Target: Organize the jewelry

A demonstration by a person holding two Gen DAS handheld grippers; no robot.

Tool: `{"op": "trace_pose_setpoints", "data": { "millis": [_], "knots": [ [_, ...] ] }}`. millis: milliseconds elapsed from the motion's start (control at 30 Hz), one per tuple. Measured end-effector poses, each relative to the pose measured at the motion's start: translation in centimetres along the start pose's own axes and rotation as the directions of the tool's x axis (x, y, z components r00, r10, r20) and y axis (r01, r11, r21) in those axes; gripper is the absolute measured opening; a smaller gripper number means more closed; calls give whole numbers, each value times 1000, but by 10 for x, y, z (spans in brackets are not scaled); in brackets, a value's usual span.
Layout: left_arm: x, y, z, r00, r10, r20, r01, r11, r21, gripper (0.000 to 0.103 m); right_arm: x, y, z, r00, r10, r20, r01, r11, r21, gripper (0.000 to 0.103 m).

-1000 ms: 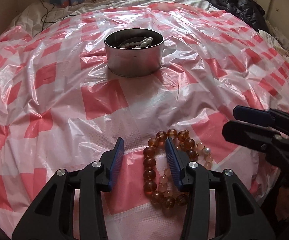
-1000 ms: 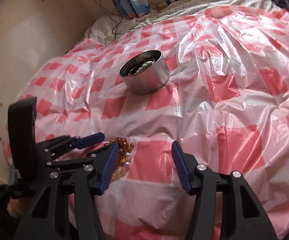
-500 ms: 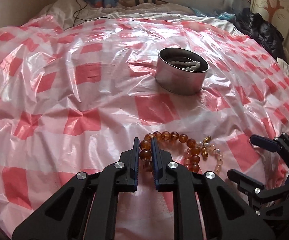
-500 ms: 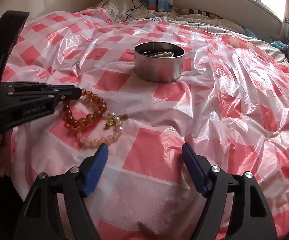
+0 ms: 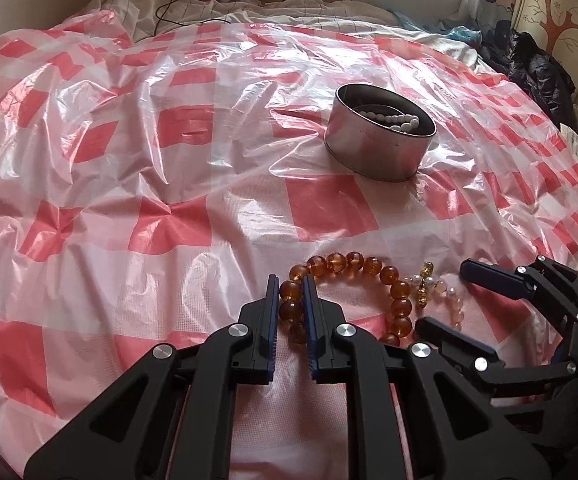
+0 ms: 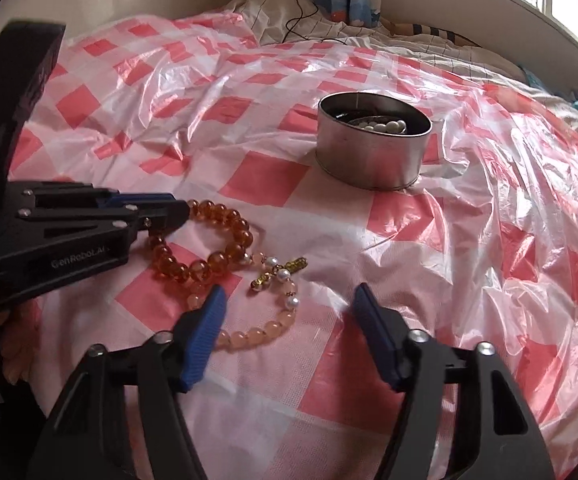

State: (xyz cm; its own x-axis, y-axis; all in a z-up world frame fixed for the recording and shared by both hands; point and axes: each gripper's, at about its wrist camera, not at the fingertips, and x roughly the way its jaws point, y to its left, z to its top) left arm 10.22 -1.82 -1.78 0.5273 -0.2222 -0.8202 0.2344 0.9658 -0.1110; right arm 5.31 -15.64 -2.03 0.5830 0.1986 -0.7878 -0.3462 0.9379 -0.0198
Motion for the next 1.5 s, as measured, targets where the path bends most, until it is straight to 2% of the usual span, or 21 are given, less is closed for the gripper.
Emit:
{"op": "trace_pose_setpoints", "data": {
  "millis": [33,67,100,200,333,400,467,533,567,633,700,767,867,933,1033,1133,1200,1233,1333,1400,1500],
  "knots": [
    [1,0,0,1000,-1,0,1,1000,1,11,0,0,-1,1000,-19,-3,19,1000,-9,41],
    [2,1,0,1000,-2,-1,2,1000,1,11,0,-3,-2,999,-52,-8,52,999,-16,27],
    [3,1,0,1000,-3,-3,3,1000,-1,11,-1,-8,-3,996,-84,-11,84,996,-10,19],
    [3,0,1,1000,-3,6,3,1000,2,11,-5,-37,-5,995,-102,-18,103,990,99,10],
    [7,-2,2,1000,-4,-3,4,1000,9,14,-9,-65,-9,999,37,2,-36,966,255,10],
    [9,-4,3,1000,-20,-11,20,1000,14,26,-6,-69,-10,998,70,-3,-66,954,293,12],
    [12,-9,2,1000,-18,-19,19,999,32,32,-3,-66,-10,998,61,-15,-55,959,278,12],
    [14,-13,2,1000,1,-21,0,999,53,32,-2,-52,-7,1000,-5,-27,10,982,189,12],
    [14,-14,2,1000,3,-22,-1,998,57,32,-2,-47,-7,999,-31,-30,35,987,158,12],
    [12,-12,2,1000,-9,-24,10,999,48,15,-3,-47,-7,999,-24,-28,29,986,167,11],
    [9,-10,3,999,-33,-20,33,999,33,11,-4,-62,-11,998,65,-11,-60,962,266,9],
    [5,-6,3,997,-75,-11,75,997,1,11,-6,-85,-16,981,192,39,-191,895,403,9],
    [-8,1,8,984,-172,40,175,982,-66,10,-11,-112,-25,895,394,210,-441,711,548,9],
    [-16,3,10,972,-219,83,226,970,-92,10,-15,-122,-30,805,484,343,-588,574,570,9],
    [-26,4,13,955,-265,136,281,952,-118,11,-15,-126,-32,700,552,453,-706,440,556,9],
    [-28,1,17,951,-273,147,291,949,-124,11,-10,-130,-34,617,594,516,-771,324,549,9],
    [-28,-1,18,950,-278,145,295,948,-121,11,-7,-132,-36,570,608,552,-799,255,545,9],
    [-28,-3,19,949,-279,144,297,947,-120,11,-4,-132,-37,537,617,575,-817,209,538,9],
    [-31,-6,21,947,-285,151,303,946,-116,11,-5,-137,-39,482,619,620,-844,139,517,9],
    [-32,-8,21,944,-289,158,308,945,-113,11,-6,-139,-38,468,614,636,-851,119,512,9],
    [-35,-13,22,942,-290,167,309,945,-104,11,-10,-144,-42,461,606,649,-854,102,511,9]
  ]
}}
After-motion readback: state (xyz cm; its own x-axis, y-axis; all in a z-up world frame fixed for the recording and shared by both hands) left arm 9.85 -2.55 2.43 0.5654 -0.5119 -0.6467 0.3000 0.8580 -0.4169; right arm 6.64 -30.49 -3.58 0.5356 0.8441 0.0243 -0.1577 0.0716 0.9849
